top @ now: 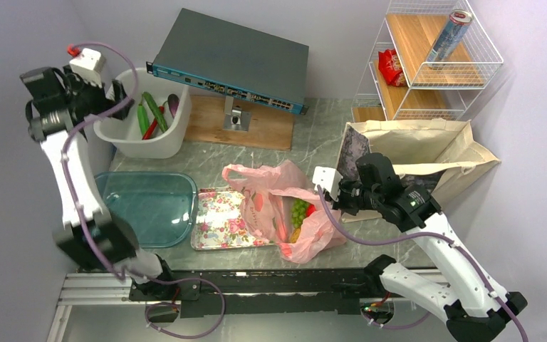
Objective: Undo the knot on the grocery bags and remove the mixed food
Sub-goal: Place the fake vegetable in the bin, then pick up the fake fruit from the takeout bag.
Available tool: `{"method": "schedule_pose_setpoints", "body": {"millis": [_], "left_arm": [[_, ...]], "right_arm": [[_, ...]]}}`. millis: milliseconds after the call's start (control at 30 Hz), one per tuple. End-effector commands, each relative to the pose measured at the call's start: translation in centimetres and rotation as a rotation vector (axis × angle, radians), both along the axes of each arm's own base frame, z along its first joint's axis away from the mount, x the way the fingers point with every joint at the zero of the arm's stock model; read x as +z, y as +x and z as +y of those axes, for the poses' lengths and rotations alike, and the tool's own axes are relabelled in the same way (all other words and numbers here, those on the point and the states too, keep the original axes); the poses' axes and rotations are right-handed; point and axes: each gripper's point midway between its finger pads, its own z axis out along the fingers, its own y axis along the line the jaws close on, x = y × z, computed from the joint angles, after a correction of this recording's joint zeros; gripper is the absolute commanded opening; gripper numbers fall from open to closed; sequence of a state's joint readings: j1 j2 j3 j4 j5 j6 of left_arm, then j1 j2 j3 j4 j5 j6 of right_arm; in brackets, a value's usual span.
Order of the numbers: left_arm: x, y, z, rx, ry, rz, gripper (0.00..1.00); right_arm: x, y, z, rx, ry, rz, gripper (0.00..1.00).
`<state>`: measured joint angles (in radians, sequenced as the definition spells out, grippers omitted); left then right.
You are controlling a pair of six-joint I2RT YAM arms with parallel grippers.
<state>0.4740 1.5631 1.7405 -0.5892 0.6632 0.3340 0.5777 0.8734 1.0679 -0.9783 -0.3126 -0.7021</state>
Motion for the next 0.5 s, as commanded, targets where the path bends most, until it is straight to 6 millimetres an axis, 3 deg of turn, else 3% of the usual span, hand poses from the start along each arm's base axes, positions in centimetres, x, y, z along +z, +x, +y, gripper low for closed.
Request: {"method": "schedule_pose_setpoints", "body": {"millis": [0, 100, 200, 333, 467], "left_arm": [[4.3, -12.0, -15.8, -0.593, 0.168, -0.238, 0.99], [2.0, -19.3, -23.9, -0.879, 0.295, -0.345, 0.96], [-0.2, -24.5, -29.6, -1.090, 0.319, -0.431, 0.78], [-5.2, -28.1, -35.2, -1.329, 0.442, -0.398, 0.53], [-8.9, -29.2, -38.9, -1.453, 0.527, -0.406, 0.38]], "right_arm": [[0.1, -0.2, 0.9, 0.024, 0.066, -0.025, 0.00], [-0.6, -0.7, 1.2, 0.031, 0.082, -0.006, 0.00], [-0.2, -0.7, 1.7, 0.012, 0.120, 0.016, 0.00], [-0.1, -1.1, 1.7, -0.010, 0.146, 0.030, 0.00], [-0.1, -1.5, 0.9, -0.026, 0.138, 0.012, 0.00]]}}
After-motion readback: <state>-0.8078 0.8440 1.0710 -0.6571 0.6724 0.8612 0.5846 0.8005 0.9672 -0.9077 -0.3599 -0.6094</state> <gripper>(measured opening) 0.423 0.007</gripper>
